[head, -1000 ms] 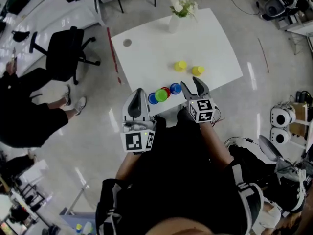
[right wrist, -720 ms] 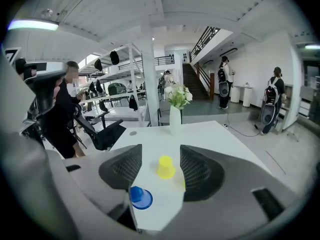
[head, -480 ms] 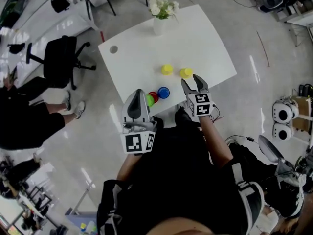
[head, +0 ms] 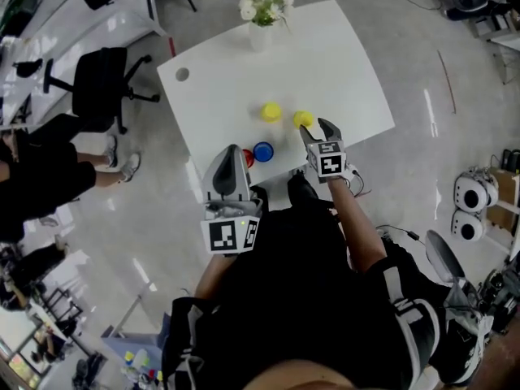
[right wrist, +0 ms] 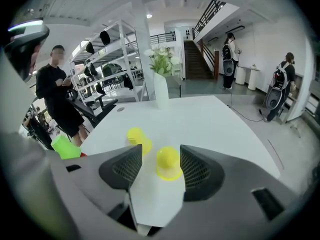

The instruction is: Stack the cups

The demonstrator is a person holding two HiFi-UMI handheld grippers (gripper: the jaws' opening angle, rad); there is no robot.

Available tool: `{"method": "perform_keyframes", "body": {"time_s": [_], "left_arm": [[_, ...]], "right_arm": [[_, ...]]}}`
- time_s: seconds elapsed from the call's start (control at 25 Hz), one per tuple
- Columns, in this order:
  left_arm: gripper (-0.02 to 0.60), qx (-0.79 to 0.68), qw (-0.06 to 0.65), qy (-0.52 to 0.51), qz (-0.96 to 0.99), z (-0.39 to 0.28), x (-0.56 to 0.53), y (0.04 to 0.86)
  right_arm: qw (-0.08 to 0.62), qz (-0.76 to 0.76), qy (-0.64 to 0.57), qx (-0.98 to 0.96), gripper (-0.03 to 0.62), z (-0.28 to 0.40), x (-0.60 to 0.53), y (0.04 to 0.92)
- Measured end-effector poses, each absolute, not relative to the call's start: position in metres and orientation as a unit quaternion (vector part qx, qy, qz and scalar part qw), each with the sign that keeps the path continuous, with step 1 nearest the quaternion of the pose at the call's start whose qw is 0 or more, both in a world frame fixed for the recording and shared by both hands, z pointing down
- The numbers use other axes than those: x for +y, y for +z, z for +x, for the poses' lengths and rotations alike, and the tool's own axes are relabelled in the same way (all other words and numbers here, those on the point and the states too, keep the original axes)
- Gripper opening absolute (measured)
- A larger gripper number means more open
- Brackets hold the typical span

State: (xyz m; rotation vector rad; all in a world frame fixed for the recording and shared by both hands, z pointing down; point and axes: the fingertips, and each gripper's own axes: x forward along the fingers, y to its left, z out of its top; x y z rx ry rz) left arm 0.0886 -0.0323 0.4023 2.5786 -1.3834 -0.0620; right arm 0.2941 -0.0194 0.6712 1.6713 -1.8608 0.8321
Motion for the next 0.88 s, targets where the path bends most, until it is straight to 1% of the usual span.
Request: {"method": "perform_keyframes", "body": {"time_s": [0.36, 0.64, 0.88], "left_arm": [[0.020, -0.495, 0.113, -0.012, 0.861, 0.095, -0.038, 0.410], [0.020, -0.505, 0.114, -0.007, 0.855, 0.094, -0.041, 0.414], [0.020, -0.509, 0.116, -0.008, 0.853, 0.090, -0.043, 0.416]], "right_arm": [[0.295, 0.576, 0.334, -0.685, 0.253, 0.297, -0.024, 0.713], [0.309, 0.568, 0.341, -0.682, 0.253, 0.298, -0.028, 0.726], [0.315, 0.568, 0.340, -0.680, 0.228, 0.300, -0.029, 0.735]]}}
